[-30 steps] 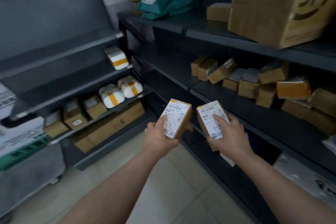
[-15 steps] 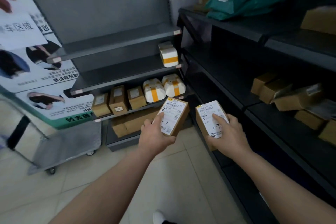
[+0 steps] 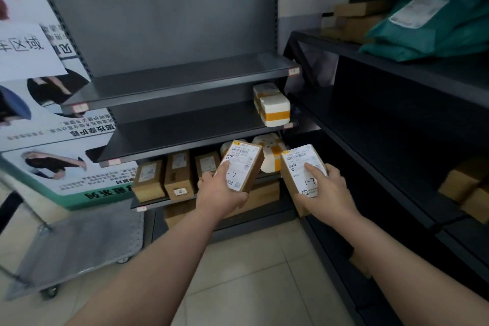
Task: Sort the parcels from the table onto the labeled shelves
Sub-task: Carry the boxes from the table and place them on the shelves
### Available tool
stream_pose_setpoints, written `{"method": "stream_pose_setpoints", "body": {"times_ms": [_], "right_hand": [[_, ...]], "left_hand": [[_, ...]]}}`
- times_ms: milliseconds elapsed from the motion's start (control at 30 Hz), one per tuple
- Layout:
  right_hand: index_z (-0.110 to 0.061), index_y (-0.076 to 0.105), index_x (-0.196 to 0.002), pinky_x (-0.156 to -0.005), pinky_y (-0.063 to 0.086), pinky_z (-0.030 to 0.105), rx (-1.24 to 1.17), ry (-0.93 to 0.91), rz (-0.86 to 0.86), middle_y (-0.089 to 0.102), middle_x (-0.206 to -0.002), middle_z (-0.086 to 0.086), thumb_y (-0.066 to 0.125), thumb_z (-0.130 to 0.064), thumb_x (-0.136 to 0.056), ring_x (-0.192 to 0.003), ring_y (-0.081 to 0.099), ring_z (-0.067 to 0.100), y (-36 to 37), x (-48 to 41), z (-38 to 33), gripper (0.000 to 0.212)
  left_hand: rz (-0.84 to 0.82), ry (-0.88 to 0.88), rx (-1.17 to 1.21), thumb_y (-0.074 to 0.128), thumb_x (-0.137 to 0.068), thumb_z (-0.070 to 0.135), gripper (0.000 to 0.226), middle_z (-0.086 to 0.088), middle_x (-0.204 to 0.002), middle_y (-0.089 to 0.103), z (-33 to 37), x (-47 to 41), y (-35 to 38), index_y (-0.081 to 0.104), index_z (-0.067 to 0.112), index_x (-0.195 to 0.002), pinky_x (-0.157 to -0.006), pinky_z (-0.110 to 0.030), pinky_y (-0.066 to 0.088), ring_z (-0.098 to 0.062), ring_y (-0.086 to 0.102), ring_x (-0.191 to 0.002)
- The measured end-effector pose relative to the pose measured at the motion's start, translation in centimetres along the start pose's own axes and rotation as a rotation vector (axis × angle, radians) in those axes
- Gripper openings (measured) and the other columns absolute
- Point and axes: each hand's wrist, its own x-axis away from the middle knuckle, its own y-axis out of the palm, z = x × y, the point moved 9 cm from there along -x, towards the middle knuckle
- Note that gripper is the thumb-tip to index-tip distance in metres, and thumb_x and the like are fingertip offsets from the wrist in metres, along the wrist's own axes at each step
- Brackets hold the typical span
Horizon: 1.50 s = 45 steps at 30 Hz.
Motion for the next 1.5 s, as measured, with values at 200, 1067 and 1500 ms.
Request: {"method": "stream_pose_setpoints", "body": {"times_ms": [200,1067,1500], "right_hand": [[-0.034,0.026,-0.148,-0.106,0.037,0.045,0.016,-0.025,-0.067,0.016,-0.15,0.005,0.067,-0.047,-0.079,-0.131,0.027,0.027,3.9,-6.0,-3.5,0.081],[-0.035,0.017,-0.149,-0.101,0.036,0.045,0.108,-0.163,-0.26,0.019,-0.15,0.009,0.057,-0.057,-0.083,-0.129,0.031,0.034,19.3,-44.3,-10.8,0.081],[-0.029,0.018,-0.15,-0.114,0.021,0.043,0.386,-0.516,-0.186,0.009,-0.16,0.002,0.044,-0.052,-0.093,-0.146,0.008,0.026,19.8,-46.6,-13.7,0.067]], "left_hand": [[-0.004,-0.071,0.007,0.077,-0.064,0.049,0.107,-0.006,-0.13,0.034,-3.6,-5.4,-0.5,0.014,0.039,-0.149,-0.093,-0.041,0.048,-0.025,0.042,-0.113],[-0.055,-0.334,-0.092,0.075,-0.072,0.052,0.097,-0.008,-0.132,0.034,-5.3,-36.3,0.5,0.015,0.041,-0.148,-0.098,-0.045,0.042,-0.031,0.038,-0.121],[-0.083,-0.328,-0.153,0.073,-0.072,0.054,0.087,-0.01,-0.127,0.037,-4.4,-42.0,1.8,0.03,0.03,-0.143,-0.094,-0.041,0.044,-0.031,0.04,-0.117]]}}
